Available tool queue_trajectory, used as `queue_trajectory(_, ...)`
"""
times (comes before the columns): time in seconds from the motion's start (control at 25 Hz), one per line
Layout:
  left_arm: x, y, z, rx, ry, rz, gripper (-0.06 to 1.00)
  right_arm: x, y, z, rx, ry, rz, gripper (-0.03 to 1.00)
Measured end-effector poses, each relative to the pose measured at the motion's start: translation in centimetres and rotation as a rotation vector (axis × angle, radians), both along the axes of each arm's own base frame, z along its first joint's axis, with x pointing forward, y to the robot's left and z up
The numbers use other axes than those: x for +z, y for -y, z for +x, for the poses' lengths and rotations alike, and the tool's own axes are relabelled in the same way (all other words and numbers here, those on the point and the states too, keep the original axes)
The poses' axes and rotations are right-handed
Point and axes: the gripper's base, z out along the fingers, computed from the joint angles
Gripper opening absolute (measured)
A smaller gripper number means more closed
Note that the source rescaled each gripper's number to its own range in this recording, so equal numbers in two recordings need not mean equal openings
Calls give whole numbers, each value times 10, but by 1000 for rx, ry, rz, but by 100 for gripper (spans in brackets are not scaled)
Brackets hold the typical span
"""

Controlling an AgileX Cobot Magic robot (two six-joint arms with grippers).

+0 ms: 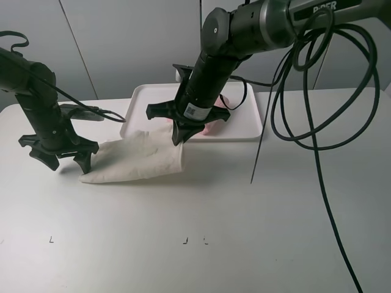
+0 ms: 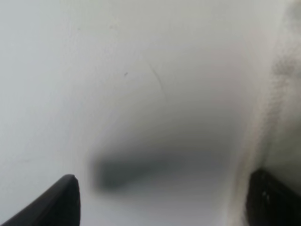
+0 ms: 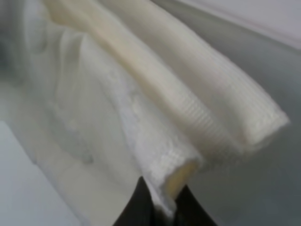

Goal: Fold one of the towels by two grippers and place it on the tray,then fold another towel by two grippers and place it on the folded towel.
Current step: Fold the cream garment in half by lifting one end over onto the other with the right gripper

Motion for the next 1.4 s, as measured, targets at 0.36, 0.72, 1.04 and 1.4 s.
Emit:
queue_trajectory(0.36, 0, 0, 0, -2, 0, 0, 93, 9, -16, -6, -24, -83, 197, 0)
queue_trajectory(0.72, 0, 0, 0, 0, 0, 0, 93, 9, -29, -4, -97, -143, 360, 0)
queue_trajectory(1.04, 0, 0, 0, 0, 0, 0, 93, -18, -42, 0, -155, -222, 479, 0)
queue_trajectory(1.4, 0, 0, 0, 4, -2, -1, 93, -46, -59, 0, -205, -274, 624, 0)
